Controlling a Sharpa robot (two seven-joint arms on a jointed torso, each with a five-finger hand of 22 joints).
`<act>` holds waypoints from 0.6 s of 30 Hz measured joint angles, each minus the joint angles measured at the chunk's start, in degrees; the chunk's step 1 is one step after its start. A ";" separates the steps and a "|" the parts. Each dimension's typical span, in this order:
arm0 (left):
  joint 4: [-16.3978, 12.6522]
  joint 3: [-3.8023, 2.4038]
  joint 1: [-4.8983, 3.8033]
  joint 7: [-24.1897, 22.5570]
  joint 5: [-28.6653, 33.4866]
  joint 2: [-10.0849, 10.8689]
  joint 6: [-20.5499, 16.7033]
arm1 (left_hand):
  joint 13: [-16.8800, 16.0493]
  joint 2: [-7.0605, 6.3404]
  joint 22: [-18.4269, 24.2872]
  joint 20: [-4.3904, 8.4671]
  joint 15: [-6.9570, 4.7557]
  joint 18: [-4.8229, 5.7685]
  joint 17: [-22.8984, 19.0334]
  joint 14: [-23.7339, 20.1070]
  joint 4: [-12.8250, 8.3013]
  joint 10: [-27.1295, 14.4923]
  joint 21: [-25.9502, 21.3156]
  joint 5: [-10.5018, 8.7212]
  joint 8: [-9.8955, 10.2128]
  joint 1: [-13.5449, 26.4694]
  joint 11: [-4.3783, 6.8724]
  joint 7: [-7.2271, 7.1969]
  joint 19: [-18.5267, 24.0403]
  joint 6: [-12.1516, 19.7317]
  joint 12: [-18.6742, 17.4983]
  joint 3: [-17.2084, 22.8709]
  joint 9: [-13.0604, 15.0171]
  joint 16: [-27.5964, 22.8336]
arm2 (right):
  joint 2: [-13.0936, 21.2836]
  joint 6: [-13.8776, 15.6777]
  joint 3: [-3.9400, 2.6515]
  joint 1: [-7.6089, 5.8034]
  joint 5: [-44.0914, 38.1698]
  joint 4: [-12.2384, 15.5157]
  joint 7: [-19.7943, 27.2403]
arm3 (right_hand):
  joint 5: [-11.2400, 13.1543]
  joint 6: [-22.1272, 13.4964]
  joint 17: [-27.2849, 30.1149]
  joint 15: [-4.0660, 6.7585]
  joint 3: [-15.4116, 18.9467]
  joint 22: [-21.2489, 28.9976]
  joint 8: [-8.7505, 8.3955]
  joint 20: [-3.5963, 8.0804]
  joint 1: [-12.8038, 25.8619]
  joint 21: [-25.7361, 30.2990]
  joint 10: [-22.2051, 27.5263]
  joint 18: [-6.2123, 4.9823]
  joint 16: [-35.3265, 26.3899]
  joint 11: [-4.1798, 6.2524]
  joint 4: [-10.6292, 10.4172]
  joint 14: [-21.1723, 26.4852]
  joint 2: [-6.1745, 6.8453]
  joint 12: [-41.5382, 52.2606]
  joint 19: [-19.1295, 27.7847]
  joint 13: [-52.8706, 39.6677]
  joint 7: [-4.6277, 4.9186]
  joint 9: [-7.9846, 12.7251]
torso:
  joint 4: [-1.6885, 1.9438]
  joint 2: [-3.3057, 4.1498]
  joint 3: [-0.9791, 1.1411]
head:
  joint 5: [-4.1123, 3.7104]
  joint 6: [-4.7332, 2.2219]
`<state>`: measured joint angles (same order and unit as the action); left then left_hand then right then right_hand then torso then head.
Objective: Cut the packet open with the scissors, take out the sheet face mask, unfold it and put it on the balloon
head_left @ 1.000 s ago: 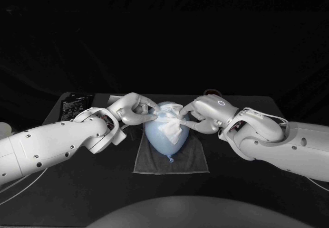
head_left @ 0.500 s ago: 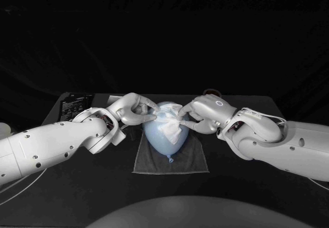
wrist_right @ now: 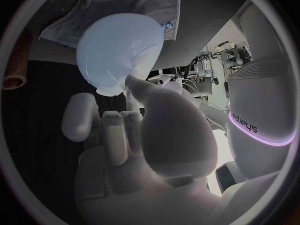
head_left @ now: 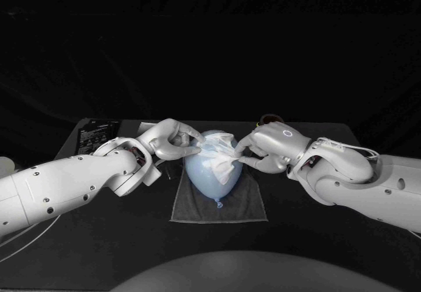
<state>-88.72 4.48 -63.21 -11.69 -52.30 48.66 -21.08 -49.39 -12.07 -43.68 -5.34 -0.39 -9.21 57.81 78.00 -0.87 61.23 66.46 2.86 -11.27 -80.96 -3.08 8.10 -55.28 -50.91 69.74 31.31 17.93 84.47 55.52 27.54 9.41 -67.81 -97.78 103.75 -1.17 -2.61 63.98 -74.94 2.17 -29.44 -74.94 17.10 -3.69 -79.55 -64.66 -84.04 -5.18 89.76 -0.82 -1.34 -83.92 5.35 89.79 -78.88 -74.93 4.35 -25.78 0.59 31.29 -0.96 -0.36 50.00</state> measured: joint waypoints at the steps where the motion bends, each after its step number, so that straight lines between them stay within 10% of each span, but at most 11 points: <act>1: 0.04 0.00 0.00 0.01 0.00 0.00 0.04 | 0.00 0.00 0.00 0.00 0.00 0.00 0.00 0.00 0.00 0.00 0.00 0.00 0.00 0.00 0.00 0.00 0.00 0.00 0.00 0.00 0.00 0.00 | 0.25 -1.50 0.00 -0.32 -0.06 -0.05 0.34 | 0.00 -0.01 0.00 0.00 0.00 0.00 0.16 0.00 0.00 0.12 0.00 0.00 0.00 0.00 0.00 0.00 0.00 0.00 0.00 0.00 -0.01 -0.01 | 0.00 0.00 0.00 | 0.01 0.00; 8: 0.47 0.07 0.03 0.38 0.00 0.00 0.21 | 0.01 0.00 0.02 0.00 0.00 0.01 -0.01 0.00 0.00 0.00 0.00 0.00 0.00 0.00 0.00 -0.01 0.00 -0.01 -0.01 0.00 -0.01 0.00 | 1.43 -8.64 0.21 -1.12 -1.74 0.07 1.24 | 0.10 -0.11 0.04 -0.01 -0.15 -0.01 0.29 0.20 0.49 0.12 0.00 0.02 -0.16 0.00 -0.15 0.01 0.00 -0.06 0.20 -0.02 -0.10 -0.40 | -0.05 0.01 0.07 | 0.01 0.00; 18: 0.70 0.06 0.03 0.71 -0.01 -0.13 0.35 | 0.01 0.00 0.05 0.00 0.00 0.00 0.07 0.00 0.00 0.00 0.00 0.00 0.00 0.00 -0.01 -0.02 0.00 -0.02 -0.02 0.00 -0.09 -0.01 | 2.05 -8.35 0.26 -1.78 -5.10 0.16 -0.05 | 0.11 -0.23 0.03 0.10 -0.30 0.01 0.64 0.17 0.88 1.45 0.10 0.01 0.04 0.09 -0.30 -0.11 0.26 -0.10 0.85 -0.01 -0.17 -0.46 | 0.00 0.08 0.07 | -0.23 0.00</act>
<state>-88.01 4.53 -63.18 -10.98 -52.31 48.54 -20.74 -49.38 -12.07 -43.63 -5.34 -0.39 -9.20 57.88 78.01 -0.87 61.22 66.46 2.86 -11.27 -80.96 -3.09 8.07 -55.28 -50.93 69.72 31.31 17.84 84.46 57.58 19.19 9.67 -69.60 -102.88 103.92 -1.22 -2.51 63.74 -74.92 2.27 -29.74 -74.93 17.74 -3.52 -78.67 -63.21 -83.94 -5.17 89.80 -0.72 -1.64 -84.03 5.61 89.69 -78.03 -74.93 4.18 -26.24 0.59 31.37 -0.90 -0.59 50.00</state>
